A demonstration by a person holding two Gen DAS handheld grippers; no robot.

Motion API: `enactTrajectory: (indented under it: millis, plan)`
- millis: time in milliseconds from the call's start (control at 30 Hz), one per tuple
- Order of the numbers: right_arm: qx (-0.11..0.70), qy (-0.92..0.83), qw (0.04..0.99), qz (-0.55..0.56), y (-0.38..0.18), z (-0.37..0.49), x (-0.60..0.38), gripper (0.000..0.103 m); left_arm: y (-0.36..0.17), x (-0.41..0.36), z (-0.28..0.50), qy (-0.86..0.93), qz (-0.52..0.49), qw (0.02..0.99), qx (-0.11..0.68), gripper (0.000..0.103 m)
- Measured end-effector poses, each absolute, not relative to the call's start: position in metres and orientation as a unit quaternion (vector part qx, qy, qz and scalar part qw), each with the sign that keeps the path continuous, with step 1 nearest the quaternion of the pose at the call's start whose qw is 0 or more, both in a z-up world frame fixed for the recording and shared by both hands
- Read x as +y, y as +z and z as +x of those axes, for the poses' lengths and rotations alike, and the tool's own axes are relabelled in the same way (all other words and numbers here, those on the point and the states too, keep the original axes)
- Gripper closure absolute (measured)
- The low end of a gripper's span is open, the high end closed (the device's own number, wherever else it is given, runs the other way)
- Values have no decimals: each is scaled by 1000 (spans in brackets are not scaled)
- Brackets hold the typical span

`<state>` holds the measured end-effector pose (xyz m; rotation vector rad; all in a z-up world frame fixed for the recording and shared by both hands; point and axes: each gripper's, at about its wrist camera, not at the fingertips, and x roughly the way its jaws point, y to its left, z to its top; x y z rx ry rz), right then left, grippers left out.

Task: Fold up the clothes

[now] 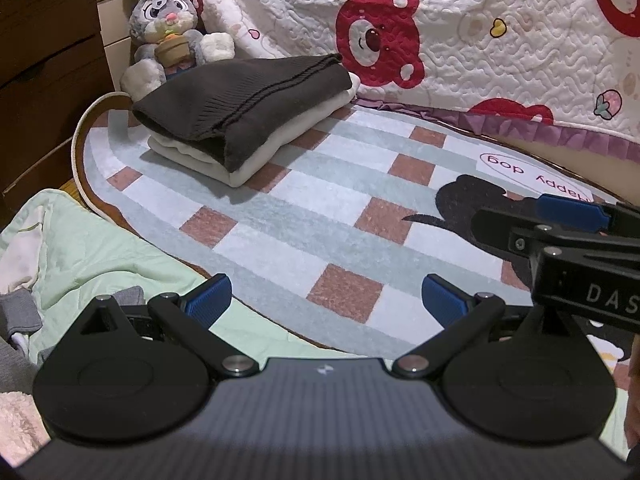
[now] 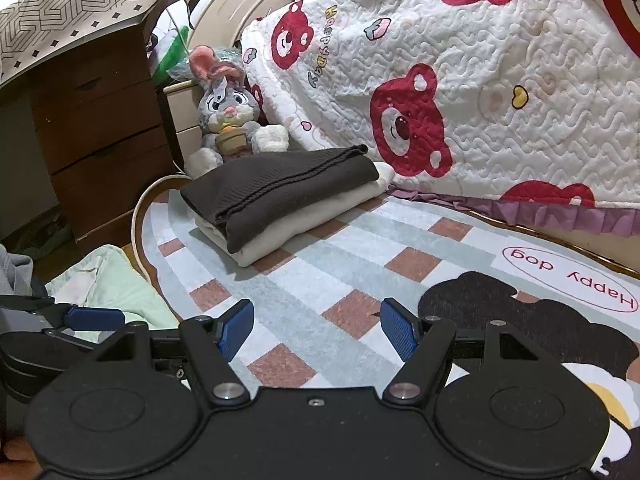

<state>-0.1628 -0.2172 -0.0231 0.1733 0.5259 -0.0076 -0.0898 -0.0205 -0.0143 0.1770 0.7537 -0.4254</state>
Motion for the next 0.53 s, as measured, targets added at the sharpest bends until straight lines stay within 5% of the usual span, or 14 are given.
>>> enactTrajectory:
  millis: [533]
  plan:
    - [266,-3,960,86,-24,-161,-216,28,-15,-17,-88,-209,86,900,374,0]
